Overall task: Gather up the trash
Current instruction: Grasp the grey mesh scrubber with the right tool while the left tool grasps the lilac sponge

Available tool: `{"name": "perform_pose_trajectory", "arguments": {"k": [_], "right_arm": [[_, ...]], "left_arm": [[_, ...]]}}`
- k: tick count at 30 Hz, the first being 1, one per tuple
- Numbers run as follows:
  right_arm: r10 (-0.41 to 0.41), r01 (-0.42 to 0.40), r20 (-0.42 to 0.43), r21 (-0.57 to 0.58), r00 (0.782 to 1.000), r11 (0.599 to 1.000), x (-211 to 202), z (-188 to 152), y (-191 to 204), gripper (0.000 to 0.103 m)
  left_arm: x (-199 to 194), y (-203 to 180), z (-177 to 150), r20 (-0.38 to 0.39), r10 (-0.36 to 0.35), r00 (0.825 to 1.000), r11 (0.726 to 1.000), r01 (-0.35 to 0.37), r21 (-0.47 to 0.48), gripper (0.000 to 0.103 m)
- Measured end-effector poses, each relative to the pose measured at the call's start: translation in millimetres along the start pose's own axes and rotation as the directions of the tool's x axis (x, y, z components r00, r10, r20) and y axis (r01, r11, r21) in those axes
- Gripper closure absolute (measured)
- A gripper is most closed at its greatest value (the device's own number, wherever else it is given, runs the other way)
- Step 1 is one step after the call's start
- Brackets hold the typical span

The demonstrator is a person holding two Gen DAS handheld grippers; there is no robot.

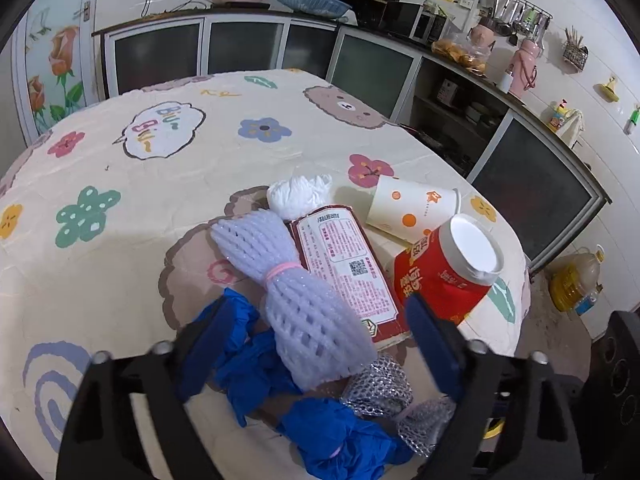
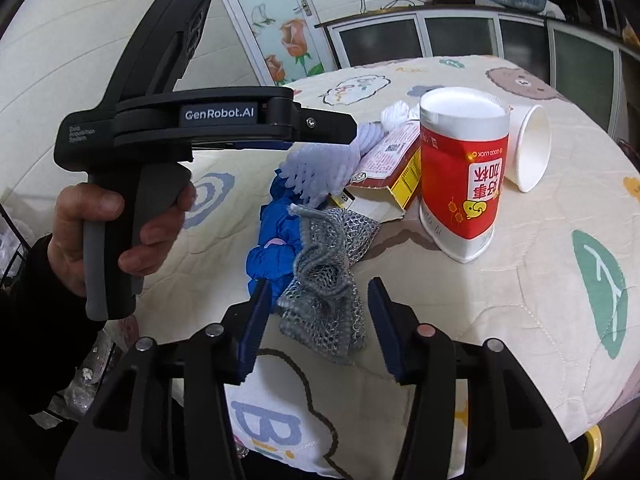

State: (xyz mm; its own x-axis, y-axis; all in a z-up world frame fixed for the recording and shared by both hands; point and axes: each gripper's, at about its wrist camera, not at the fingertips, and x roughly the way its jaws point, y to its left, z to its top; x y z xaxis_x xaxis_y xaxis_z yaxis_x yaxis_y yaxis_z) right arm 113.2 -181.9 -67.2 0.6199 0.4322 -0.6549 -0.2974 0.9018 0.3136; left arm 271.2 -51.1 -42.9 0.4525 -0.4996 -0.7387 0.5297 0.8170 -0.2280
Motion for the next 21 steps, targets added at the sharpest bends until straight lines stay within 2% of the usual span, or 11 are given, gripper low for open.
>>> {"name": "perform_pose_trajectory", "arguments": {"k": [2,4,5,6,7,8,9,13,21], "right_arm": [[0.009,-0.009,-0.001,-0.002,1.0,1.0,-1.0,0.0,0.1,0.058],[0.009,-0.009,-0.004,0.001,1.0,1.0,1.0,-0.2,0.2,0.06],[0.01,-0.01,-0.009,0.006,1.0,1.0,3.1,-0.2,-1.3,0.062],[0.012,-0.012,-0.018,0.012,1.0,1.0,5.7,-0.4,-2.9,0.07],[0.008,-0.008,-0.022,0.015,1.0,1.0,6.0,-1.3,-4.2,0.074],[0.005,-0.005,-0.026,0.012,1.0,1.0,7.0,-1.3,-3.4,0.083],[0.004,-0.004,-0.026,0.009,1.0,1.0,6.5,-1.8,-2.9,0.087],[0.017,-0.017,-0.011,0.012,1.0,1.0,0.2,-0.9,-2.7,0.09],[0.0,0.0,0.067,-0.009,0.998,1.0,-29.0,5.1,2.8,0.09]], "left_arm": [[-3.4,-0.3,2.3,0.016,-0.018,1.0,1.0,0.018,0.0,0.026],[-1.4,-5.0,3.6,0.017,-0.007,1.0,1.0,0.006,0.023,0.029],[1.3,-7.0,4.1,0.011,0.001,1.0,1.0,-0.001,0.032,0.044],[5.5,-7.4,4.5,-0.002,0.005,1.0,0.999,-0.005,0.034,0.066],[11.1,-5.0,4.6,-0.029,-0.005,1.0,1.0,0.005,0.018,0.077],[13.8,-2.8,4.3,-0.038,-0.014,0.999,1.0,0.014,0.005,0.085],[15.0,0.1,3.6,-0.038,-0.023,0.999,1.0,0.023,-0.01,0.089],[11.0,-2.3,1.6,-0.02,-0.022,1.0,0.999,0.023,0.027,0.091],[-25.9,8.5,11.2,0.069,-0.028,0.997,1.0,0.029,-0.009,0.092]]}}
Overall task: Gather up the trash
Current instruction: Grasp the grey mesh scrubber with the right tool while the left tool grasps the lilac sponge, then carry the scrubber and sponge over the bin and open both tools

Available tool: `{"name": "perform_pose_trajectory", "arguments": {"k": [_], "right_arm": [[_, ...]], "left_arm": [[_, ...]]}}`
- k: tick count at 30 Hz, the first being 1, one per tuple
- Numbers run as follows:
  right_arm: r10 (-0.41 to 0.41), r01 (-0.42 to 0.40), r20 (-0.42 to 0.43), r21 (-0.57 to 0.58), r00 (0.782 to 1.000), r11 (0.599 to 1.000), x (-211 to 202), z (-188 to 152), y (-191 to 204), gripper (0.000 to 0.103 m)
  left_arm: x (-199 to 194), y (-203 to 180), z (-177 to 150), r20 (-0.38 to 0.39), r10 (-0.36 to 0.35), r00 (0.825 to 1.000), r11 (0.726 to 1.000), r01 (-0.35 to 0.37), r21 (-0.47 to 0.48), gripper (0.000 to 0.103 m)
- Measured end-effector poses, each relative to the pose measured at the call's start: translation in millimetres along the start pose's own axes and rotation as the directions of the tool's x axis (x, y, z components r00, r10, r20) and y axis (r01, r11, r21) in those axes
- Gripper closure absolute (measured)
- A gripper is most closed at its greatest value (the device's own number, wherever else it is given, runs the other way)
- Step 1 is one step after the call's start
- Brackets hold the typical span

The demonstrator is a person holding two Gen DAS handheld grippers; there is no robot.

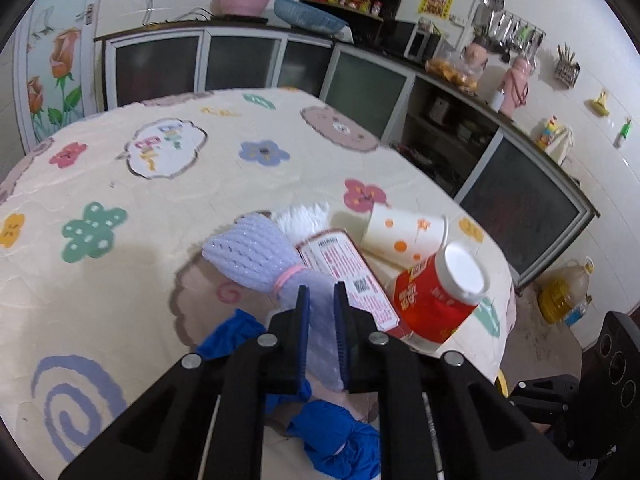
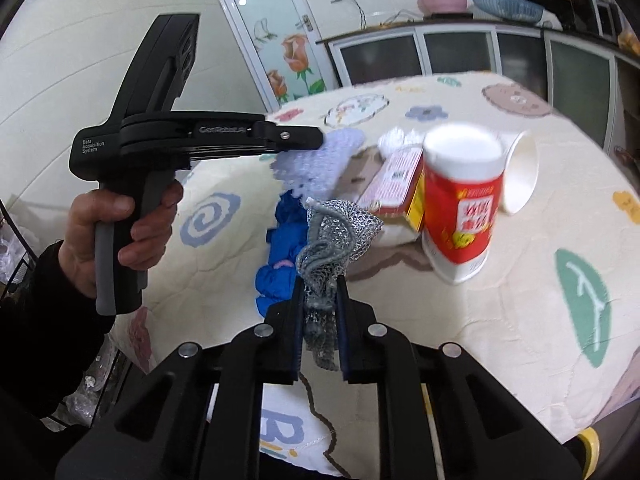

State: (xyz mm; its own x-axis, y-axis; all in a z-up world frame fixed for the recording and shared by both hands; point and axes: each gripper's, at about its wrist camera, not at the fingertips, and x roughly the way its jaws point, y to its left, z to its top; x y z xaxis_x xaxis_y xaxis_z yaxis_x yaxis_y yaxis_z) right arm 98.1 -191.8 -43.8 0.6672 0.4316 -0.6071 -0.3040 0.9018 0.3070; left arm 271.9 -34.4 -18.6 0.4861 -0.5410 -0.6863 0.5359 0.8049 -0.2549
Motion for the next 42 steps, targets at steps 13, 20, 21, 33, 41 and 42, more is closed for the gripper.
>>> {"name": "perform_pose_trajectory", "arguments": {"k": [13,20,21,33,41,42], "right_arm": [[-0.052,0.052,0.064,0.007,0.997,0.999,-49.2,-2.1,2.0,0.09],[-0.131,0.127,0.109,0.049,0.985,0.991,-88.0,-16.3,-6.9,0.09],[-0.147,0.141,0.116,0.057,0.982,0.988,-94.6,-19.2,-9.1,0.09],[-0.399,0.363,0.14,0.226,0.906,0.904,-192.1,-78.7,-63.8,0.09],[-0.548,0.491,0.08,0.35,0.833,0.798,-243.1,-134.2,-102.5,0.09],[-0.556,0.497,0.078,0.359,0.828,0.79,-247.0,-139.2,-103.3,0.09]], "left_arm": [[-62.0,-12.0,-2.8,0.08,0.015,0.997,0.999,-0.017,0.036,0.091],[-78.5,-44.5,-8.7,0.101,-0.038,0.994,0.996,0.03,0.081,0.091],[-79.2,-50.4,-8.8,0.101,-0.05,0.994,0.995,0.041,0.088,0.091],[-48.8,-186.3,-27.3,-0.016,-0.275,0.961,0.919,0.268,0.288,0.091],[-14.4,-280.8,-53.8,-0.149,-0.381,0.912,0.823,0.408,0.395,0.091],[-8.7,-292.6,-58.4,-0.171,-0.396,0.902,0.809,0.431,0.4,0.091]]}}
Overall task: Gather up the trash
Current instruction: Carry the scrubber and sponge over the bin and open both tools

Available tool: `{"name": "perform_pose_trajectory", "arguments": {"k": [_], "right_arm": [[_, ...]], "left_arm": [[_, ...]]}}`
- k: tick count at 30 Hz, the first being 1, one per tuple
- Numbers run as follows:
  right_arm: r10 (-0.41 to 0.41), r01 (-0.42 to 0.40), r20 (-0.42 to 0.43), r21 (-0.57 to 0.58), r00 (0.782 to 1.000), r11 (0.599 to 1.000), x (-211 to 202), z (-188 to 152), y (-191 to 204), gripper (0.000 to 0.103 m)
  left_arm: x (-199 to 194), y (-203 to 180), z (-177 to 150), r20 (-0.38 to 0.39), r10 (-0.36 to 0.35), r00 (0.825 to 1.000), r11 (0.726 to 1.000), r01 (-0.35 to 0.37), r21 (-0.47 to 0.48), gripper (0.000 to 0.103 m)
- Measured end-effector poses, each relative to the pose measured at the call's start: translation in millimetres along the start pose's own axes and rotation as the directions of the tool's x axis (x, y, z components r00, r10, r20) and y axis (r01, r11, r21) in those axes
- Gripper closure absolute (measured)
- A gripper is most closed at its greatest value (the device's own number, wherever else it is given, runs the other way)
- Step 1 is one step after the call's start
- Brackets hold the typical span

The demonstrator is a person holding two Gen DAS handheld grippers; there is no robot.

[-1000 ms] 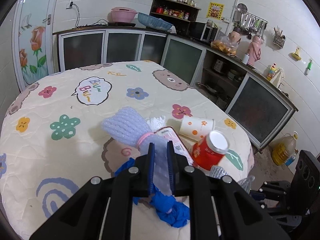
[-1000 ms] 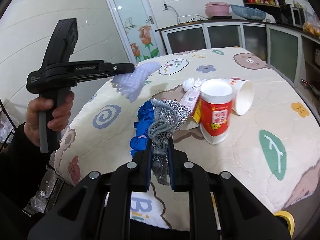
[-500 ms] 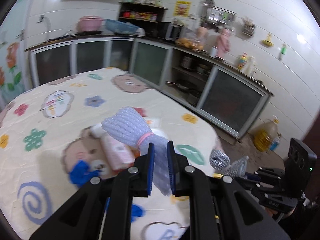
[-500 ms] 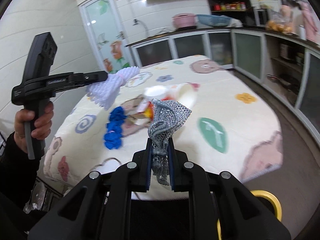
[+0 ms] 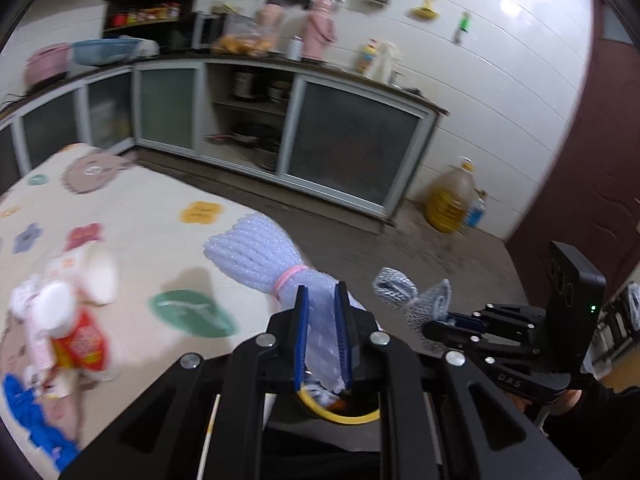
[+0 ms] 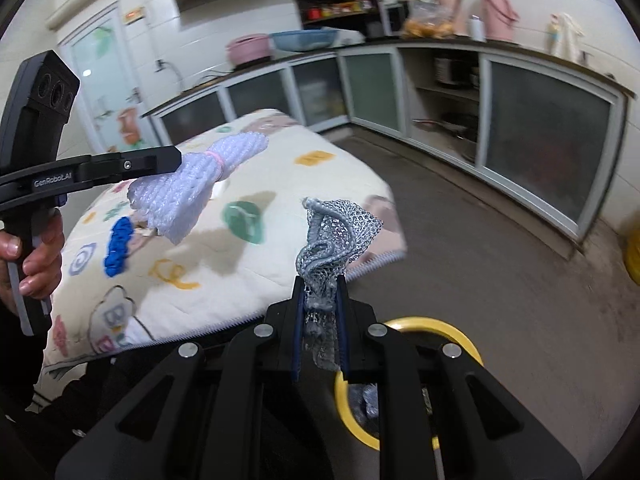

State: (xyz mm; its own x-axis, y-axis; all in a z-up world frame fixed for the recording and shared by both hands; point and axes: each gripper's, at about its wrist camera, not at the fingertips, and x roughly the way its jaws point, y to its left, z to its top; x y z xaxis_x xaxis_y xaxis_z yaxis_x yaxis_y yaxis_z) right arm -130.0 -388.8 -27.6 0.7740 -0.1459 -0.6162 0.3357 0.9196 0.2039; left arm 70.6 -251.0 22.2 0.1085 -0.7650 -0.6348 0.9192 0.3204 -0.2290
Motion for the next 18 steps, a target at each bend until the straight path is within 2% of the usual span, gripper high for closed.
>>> {"name": "perform_pose_trajectory", "arguments": {"k": [9,18], "right_arm": [[-0.091,0.095,-0.043,0.077,0.995,0.993,0.6,-35.8,-49.4,0.09],[-0.089,0.107,-0.125,0.146,0.988,0.984,26.5,-64.3,-81.5,0.09]], "left_arm": [[61.6,-37.6,-8.6,-0.083,-0.091,0.992,0.995,0.095,0.042,0.09],[108.4,-38.5,-17.4,-0.163,-0.111,0.98,0.993,0.116,0.023,0.09]]}}
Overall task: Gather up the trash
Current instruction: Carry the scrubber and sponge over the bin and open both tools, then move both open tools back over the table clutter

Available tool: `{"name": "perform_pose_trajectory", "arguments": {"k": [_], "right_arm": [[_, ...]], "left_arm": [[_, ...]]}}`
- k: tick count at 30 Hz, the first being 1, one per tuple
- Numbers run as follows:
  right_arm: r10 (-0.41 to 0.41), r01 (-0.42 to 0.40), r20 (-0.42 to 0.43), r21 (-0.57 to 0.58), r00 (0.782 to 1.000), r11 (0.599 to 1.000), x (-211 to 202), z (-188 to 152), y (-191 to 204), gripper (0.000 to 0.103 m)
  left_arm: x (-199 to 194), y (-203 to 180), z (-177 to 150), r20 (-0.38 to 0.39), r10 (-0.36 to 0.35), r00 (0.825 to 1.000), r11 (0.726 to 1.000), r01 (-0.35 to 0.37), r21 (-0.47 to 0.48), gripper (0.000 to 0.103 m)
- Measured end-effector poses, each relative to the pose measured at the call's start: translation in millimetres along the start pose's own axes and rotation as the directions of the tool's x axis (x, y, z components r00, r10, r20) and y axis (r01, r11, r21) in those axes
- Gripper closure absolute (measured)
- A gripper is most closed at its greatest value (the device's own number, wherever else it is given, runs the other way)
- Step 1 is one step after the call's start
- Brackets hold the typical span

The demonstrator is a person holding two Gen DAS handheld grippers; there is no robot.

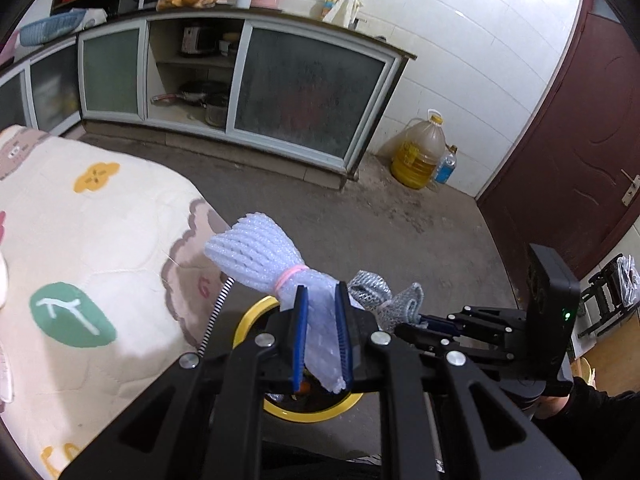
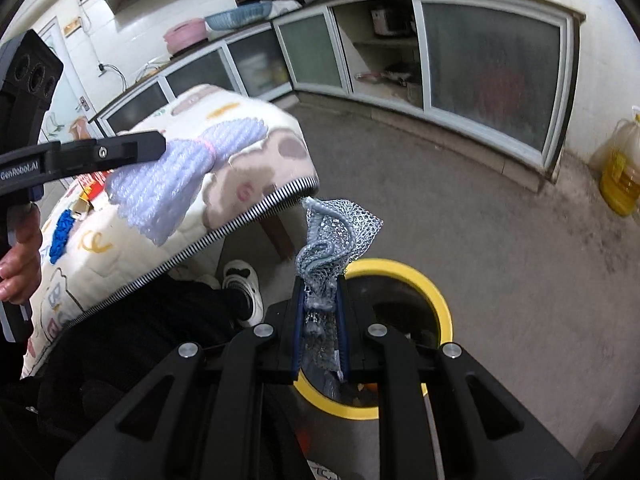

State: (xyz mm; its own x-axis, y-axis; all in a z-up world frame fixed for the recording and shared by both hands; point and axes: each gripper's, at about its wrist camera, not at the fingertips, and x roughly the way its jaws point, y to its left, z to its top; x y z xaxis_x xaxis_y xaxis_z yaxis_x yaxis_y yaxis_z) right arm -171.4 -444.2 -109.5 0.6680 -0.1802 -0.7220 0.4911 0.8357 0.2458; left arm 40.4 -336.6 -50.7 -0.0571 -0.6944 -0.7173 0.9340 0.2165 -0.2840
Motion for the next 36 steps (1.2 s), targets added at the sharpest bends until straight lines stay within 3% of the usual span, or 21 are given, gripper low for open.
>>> {"name": "perform_pose_trajectory", "arguments": {"k": [8,16,22,23,24,25,26,27,32,36], "right_arm": [[-0.003,0.007,-0.085,0.05,0.996,0.999,27.9,-20.3,-17.8,0.09],[-0.007,0.019,-0.166,0.071,0.986,0.997,53.0,-40.3,-27.7,0.089],[-0.02,0.037,-0.211,0.078,0.977,0.996,68.9,-48.0,-35.0,0.088],[-0.029,0.046,-0.218,0.075,0.976,0.996,70.8,-48.7,-35.6,0.087],[-0.035,0.053,-0.224,0.074,0.974,0.996,72.3,-49.6,-36.8,0.08],[-0.048,0.067,-0.234,0.075,0.971,0.995,74.0,-51.0,-39.3,0.066],[-0.06,0.08,-0.243,0.075,0.968,0.994,75.4,-52.7,-42.3,0.057],[-0.063,0.084,-0.244,0.078,0.968,0.993,75.6,-54.3,-44.8,0.04],[-0.086,0.119,-0.284,0.099,0.955,0.988,77.4,-67.5,-56.2,0.037],[-0.117,0.149,-0.275,0.1,0.954,0.984,70.5,-73.8,-60.9,0.036]], "left_arm": [[57.4,-6.8,-5.7,-0.117,-0.067,0.991,0.998,0.064,-0.023,0.09],[102.8,-7.8,-15.2,-0.204,-0.03,0.979,0.999,0.022,-0.039,0.09],[119.5,-9.5,-15.4,-0.22,-0.016,0.975,0.999,0.007,-0.04,0.087],[120.1,-9.6,-15.3,-0.218,-0.012,0.976,0.999,0.003,-0.04,0.08],[118.6,-9.8,-16.6,-0.215,-0.007,0.977,0.999,-0.002,-0.041,0.068],[117.5,-10.2,-16.8,-0.207,-0.002,0.978,0.999,-0.007,-0.041,0.058],[116.0,-10.5,-17.0,-0.199,0.005,0.98,0.999,-0.014,-0.04,0.037],[113.5,-11.6,-17.2,-0.181,0.021,0.983,0.999,-0.029,-0.038,0.023],[95.2,-11.8,-15.9,-0.113,0.032,0.993,0.998,-0.039,-0.058,0.009],[66.2,-12.9,-15.1,-0.041,0.027,0.999,0.996,-0.03,-0.078,0.009]]}}
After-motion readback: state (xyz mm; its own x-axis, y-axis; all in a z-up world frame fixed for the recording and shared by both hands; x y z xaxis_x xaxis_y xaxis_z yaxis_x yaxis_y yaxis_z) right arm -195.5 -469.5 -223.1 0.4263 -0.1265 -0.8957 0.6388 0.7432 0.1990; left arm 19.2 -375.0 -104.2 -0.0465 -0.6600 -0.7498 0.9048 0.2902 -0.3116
